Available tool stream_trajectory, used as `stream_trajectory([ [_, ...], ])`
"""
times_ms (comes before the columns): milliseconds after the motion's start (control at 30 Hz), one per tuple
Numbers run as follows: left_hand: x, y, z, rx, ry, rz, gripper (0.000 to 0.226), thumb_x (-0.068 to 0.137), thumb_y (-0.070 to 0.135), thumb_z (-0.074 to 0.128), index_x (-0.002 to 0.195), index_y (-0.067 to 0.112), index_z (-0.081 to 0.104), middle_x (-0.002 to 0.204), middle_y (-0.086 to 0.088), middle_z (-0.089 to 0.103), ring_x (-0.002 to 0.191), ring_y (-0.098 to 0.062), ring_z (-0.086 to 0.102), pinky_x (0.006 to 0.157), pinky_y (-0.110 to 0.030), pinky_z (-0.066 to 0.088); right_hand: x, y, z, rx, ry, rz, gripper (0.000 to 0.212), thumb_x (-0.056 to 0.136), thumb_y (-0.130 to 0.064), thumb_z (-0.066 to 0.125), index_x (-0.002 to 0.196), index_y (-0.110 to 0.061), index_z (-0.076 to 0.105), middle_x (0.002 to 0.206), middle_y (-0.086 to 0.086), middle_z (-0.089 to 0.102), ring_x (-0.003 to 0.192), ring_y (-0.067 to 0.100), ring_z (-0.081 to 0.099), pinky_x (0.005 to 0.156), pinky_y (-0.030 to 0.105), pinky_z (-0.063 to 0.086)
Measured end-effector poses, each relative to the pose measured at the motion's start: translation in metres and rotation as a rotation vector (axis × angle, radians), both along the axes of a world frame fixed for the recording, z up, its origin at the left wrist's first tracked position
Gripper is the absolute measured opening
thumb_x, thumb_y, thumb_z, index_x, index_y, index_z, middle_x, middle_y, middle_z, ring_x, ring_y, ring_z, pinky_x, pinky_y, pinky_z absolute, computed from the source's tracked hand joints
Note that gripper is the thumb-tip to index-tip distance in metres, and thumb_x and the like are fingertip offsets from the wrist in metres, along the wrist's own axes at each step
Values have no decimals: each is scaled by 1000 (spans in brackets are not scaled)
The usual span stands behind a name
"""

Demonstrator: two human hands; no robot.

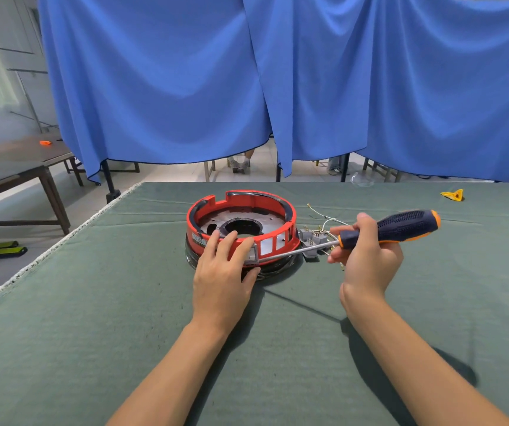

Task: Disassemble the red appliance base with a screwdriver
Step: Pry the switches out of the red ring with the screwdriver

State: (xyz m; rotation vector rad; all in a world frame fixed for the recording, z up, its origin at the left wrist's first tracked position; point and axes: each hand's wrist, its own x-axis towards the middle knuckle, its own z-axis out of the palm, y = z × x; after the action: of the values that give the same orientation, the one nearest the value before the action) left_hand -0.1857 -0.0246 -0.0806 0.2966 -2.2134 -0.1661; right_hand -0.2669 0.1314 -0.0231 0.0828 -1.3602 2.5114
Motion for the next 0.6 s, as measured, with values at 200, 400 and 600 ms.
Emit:
stream_trajectory([
  [200, 1, 0, 1, -18, 77, -41, 41, 68, 16, 83, 106, 10, 69, 115, -9, 66, 114, -36, 57, 96, -48, 45, 15, 2, 11, 96, 202, 58, 39, 89, -16, 58, 52, -24, 66, 53, 1, 64, 30, 16, 44, 36, 20, 39],
  [400, 5, 6, 7, 5, 177, -119, 36, 80, 35, 64, 104, 8, 67, 100, -5, 63, 95, -21, 53, 86, -33, 41, -3, 16, 17, -23, -38, 142, 28, 85, 0, 63, 60, -12, 58, 56, 4, 63, 33, 13, 47, 38, 22, 46],
  [600, 11, 10, 12, 240, 245, -237, 32, 78, 25, 68, 104, 7, 62, 97, 2, 54, 85, -14, 54, 77, -22, 47, -12, 40, 35, -157, 11, 367, 18, 90, -3, 55, 75, -13, 57, 79, 5, 71, 54, 14, 62, 53, 23, 54],
])
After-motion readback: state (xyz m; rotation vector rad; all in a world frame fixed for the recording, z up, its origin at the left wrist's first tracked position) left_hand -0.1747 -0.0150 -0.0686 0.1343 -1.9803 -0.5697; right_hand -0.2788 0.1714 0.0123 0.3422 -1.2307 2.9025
